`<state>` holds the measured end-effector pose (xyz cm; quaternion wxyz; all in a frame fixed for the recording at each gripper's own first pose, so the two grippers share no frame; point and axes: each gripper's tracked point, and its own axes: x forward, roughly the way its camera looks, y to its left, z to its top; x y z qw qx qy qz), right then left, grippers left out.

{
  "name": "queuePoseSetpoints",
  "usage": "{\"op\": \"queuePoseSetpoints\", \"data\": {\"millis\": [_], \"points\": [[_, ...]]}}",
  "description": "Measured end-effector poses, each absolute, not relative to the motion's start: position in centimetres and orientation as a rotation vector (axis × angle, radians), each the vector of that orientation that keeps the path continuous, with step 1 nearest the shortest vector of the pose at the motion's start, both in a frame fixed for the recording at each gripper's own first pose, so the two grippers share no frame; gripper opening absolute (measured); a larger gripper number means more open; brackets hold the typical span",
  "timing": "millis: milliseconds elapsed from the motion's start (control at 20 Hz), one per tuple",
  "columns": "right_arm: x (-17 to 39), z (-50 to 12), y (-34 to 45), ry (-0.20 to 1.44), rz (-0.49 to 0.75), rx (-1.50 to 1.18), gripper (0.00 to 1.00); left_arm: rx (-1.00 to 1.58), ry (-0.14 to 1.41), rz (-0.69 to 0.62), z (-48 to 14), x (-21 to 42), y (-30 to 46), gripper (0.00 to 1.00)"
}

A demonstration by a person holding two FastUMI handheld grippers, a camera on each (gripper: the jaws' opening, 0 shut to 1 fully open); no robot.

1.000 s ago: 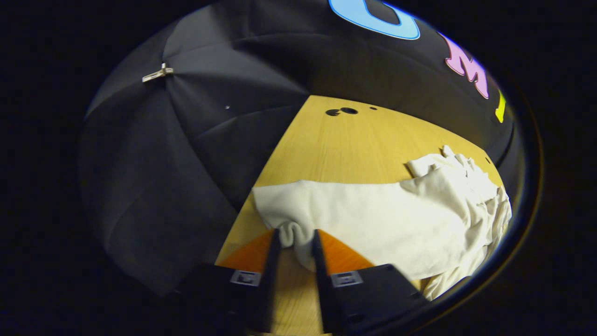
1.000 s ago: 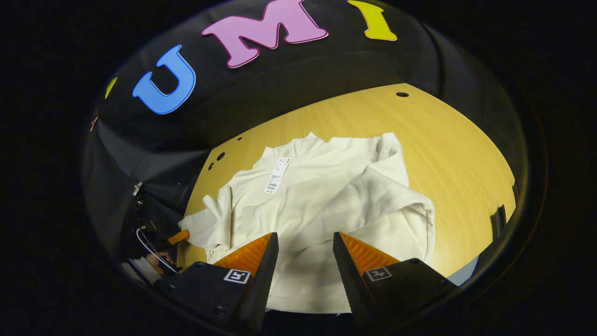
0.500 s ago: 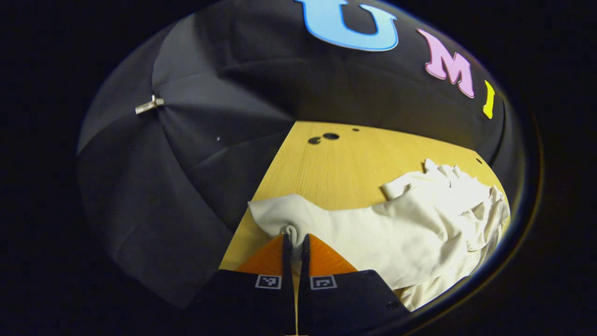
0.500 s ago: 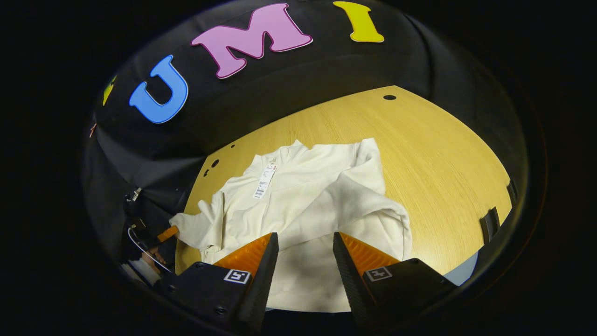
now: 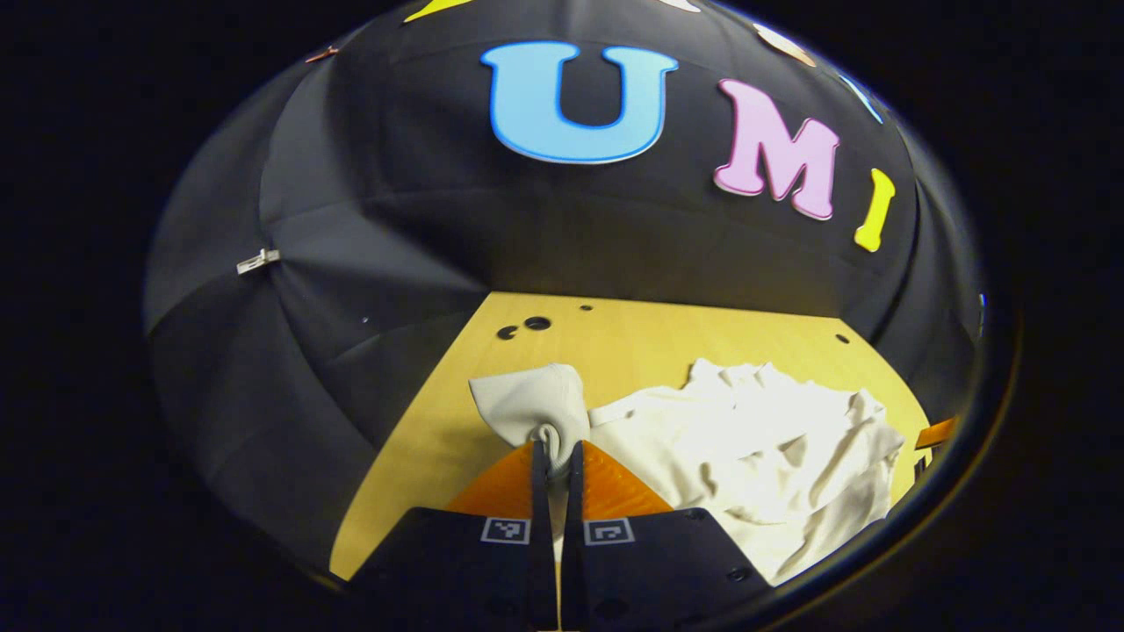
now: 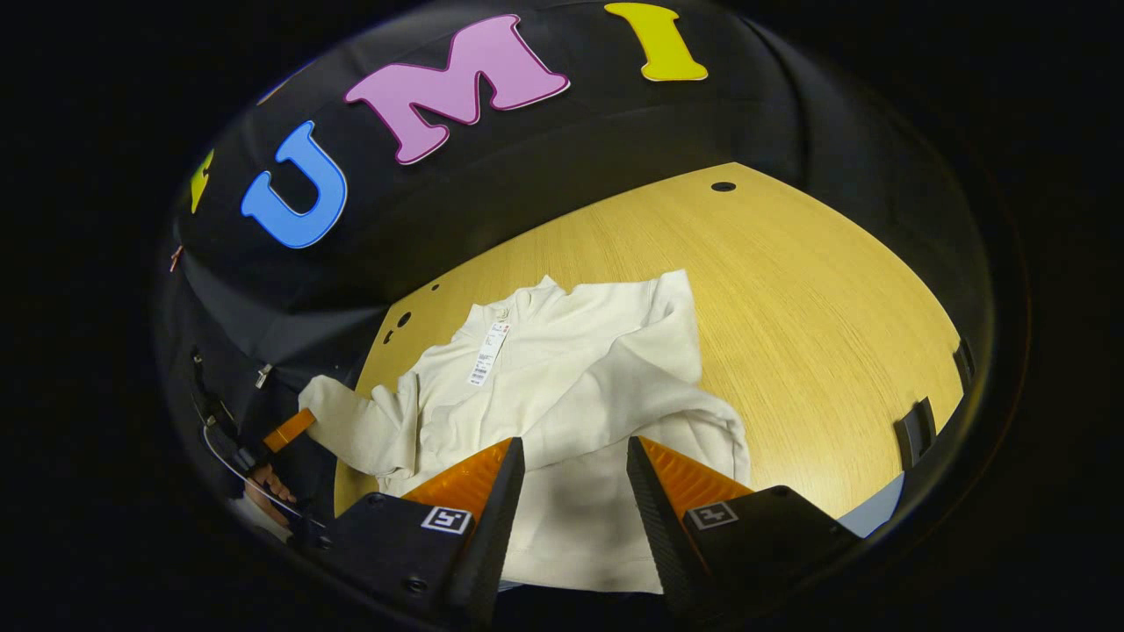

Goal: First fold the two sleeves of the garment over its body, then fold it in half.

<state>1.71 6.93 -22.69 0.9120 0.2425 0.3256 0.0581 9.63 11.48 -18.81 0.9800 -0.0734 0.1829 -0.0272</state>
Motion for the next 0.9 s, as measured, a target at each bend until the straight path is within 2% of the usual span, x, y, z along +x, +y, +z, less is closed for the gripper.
{"op": "queuePoseSetpoints", "data": {"millis": [400,650,900], "points": [[2.0,-23.2,3.7,0.680,0.108,0.512,0.74,-0.196,0.343,-0.159,-15.9,9.6,0.2,0.08],[2.3,-23.8,0.8,0.688,0.089,0.504,0.74,-0.151,0.371,-0.231,-17.1,10.1,-7.1,0.08],[2.7,-24.6,-2.3,0.695,0.066,0.500,0.74,-0.060,0.410,-0.241,-19.6,11.0,-11.1,0.08]]}}
